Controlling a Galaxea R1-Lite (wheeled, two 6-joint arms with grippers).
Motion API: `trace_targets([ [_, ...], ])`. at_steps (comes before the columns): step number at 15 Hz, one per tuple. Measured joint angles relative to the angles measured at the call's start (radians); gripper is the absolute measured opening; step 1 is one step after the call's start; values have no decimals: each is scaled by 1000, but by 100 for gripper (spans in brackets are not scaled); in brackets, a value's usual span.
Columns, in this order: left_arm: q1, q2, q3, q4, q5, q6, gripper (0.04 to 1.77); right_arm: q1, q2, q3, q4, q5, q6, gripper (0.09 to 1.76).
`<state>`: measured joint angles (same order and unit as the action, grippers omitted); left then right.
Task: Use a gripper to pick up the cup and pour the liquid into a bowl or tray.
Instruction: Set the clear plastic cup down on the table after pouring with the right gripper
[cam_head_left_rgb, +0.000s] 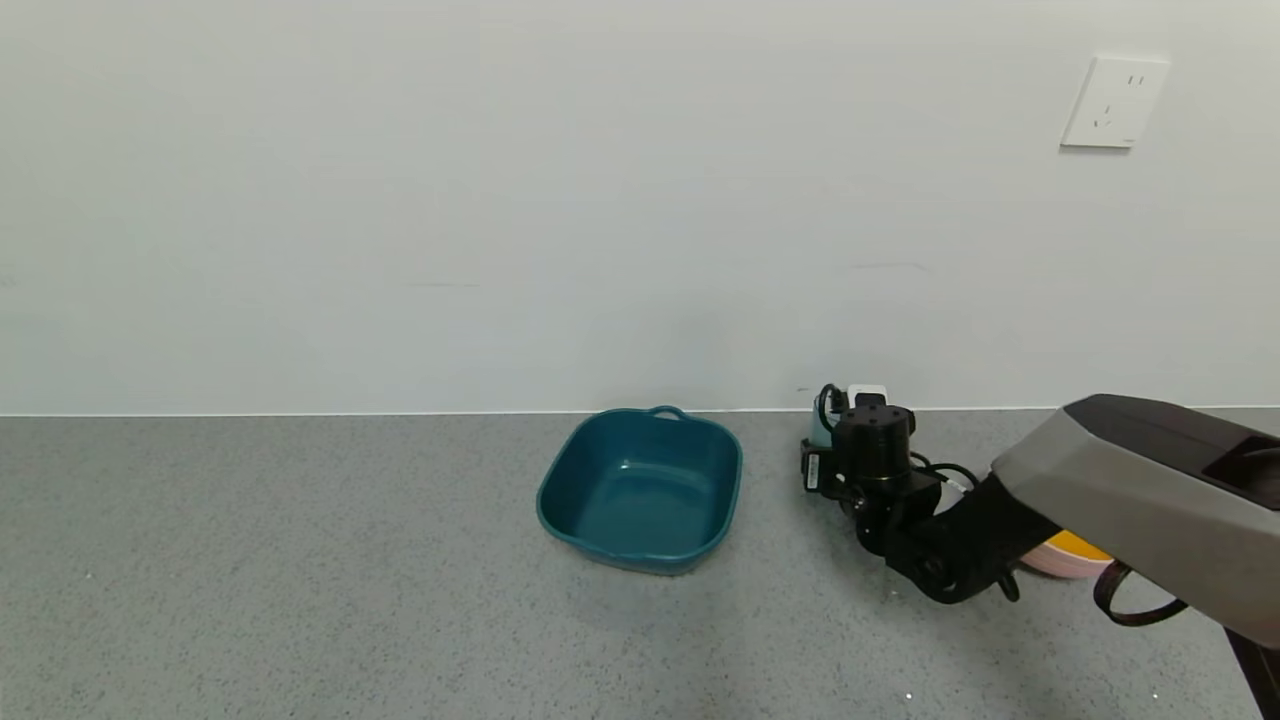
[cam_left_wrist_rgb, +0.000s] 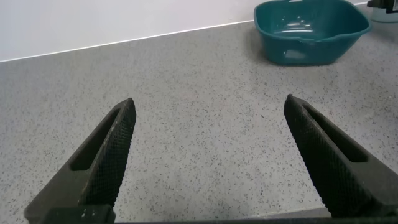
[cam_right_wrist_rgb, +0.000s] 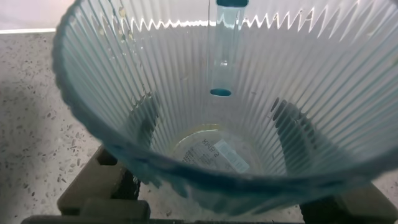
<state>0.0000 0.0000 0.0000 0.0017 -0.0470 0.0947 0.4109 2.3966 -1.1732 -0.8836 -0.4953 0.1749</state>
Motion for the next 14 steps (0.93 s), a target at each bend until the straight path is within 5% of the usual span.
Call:
trace_targets([
  [14, 0, 0, 0, 0, 0, 0, 172, 10, 67, -18, -123, -52, -9, 136],
])
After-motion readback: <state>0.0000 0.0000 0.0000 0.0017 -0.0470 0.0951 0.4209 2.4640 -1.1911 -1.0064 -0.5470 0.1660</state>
